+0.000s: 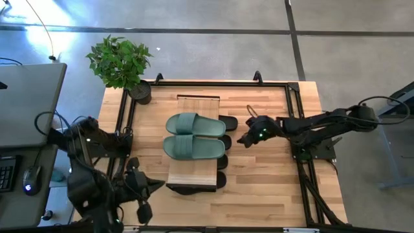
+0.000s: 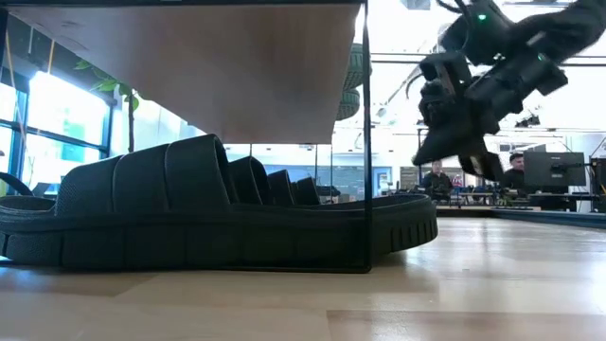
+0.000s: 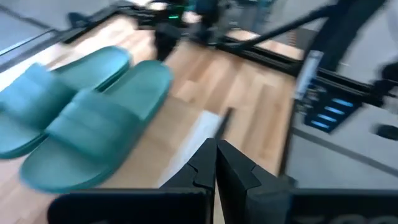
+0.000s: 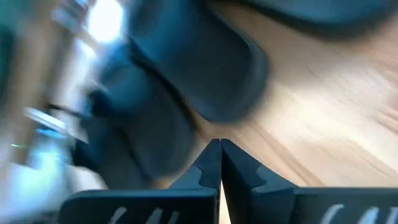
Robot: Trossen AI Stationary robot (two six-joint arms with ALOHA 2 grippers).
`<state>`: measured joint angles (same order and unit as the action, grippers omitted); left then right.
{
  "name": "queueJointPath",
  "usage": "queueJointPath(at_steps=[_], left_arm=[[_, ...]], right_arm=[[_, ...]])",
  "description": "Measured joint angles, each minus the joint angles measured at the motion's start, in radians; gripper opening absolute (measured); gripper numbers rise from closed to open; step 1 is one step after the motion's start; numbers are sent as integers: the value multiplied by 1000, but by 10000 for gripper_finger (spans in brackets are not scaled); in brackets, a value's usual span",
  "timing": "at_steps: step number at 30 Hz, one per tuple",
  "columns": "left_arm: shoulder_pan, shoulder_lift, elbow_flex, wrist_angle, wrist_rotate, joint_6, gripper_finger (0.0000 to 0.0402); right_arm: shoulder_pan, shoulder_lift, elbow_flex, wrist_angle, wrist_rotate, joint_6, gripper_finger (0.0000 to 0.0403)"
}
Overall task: Pick and place slides into the shelf
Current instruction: Adjust the black slippers under the shelf
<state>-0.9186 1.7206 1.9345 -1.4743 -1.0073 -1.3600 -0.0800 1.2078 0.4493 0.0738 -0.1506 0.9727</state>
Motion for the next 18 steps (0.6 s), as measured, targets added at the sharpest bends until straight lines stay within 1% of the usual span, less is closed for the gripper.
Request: queueJointPath(at_steps=[2,5,7,10,14,16,18], left_arm=[[0,-28,0,81,28,120,0],[2,-69,0,214,98,313,0],[9,-94,0,284,150,431,0],[44,-128,0,347,250,574,0],[116,-172,0,377,371,733,0],[161,-187,0,395,453,815,0],[208,-197,0,439,545,905,0]], right_arm=[[-15,-31,-63,102,1,57,0],[-16,-60,-131,101,60,144,0],[-5,-71,-144,107,79,187,0],[9,-70,-141,57,97,226,0],[17,-68,-92,-11,176,255,0],[17,-67,-73,-62,204,253,0],[9,-58,-51,-79,208,262,0]])
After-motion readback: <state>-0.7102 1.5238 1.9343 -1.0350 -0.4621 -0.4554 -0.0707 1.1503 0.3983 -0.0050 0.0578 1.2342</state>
